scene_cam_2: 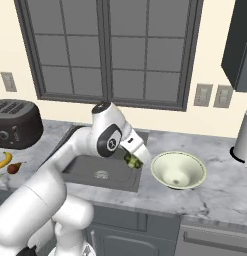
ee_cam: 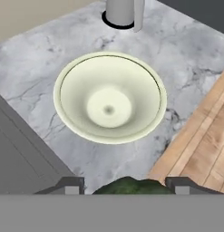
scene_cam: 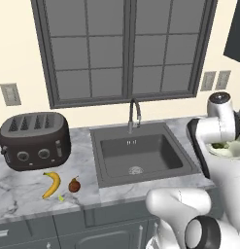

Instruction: There is a mixed pile of frozen fruits and vegetables on the counter. Locate all the frozen vegetables and place the items in a bowl on the counter. Take all the frozen fruits and defrost them in a running sink.

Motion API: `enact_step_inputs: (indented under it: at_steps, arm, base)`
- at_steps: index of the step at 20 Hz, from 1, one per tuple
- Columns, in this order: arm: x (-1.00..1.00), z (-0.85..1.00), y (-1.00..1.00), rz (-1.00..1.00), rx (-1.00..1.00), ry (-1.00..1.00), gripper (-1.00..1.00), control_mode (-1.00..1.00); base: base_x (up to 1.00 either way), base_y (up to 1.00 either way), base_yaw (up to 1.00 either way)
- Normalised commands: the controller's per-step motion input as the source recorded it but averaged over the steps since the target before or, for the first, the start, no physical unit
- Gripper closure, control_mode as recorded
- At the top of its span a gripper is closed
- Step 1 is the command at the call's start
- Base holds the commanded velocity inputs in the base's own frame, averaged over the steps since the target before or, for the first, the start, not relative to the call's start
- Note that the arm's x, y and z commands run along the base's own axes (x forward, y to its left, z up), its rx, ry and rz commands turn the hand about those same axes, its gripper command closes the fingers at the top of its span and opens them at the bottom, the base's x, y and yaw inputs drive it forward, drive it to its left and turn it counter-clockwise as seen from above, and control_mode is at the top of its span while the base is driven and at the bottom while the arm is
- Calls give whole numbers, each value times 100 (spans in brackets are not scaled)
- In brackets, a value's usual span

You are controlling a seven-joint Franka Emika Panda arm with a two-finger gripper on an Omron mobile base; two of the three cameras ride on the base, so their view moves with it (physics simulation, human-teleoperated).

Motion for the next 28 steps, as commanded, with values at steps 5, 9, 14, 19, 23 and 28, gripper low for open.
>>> enact_step_inputs:
  at_steps: [5, 9, 14, 19, 23, 28]
  arm:
    - [8, 11, -85, -13, 0, 5, 100, -100]
    - [1, 0, -18, 0, 0, 4, 100, -100]
    - [3, -17, -17, 0, 4, -4, 100, -100]
    - [25, -45, -10, 0, 11, 0, 100, -100]
    - [11, -28, 0, 0, 7, 0, 100, -100]
    - [0, -23, -7, 0, 7, 0, 100, -100]
  base:
    - [0, 0, 0]
    - [0, 0, 0]
    - [0, 0, 0]
    - [0, 0, 0]
    - [0, 0, 0]
    - [0, 0, 0]
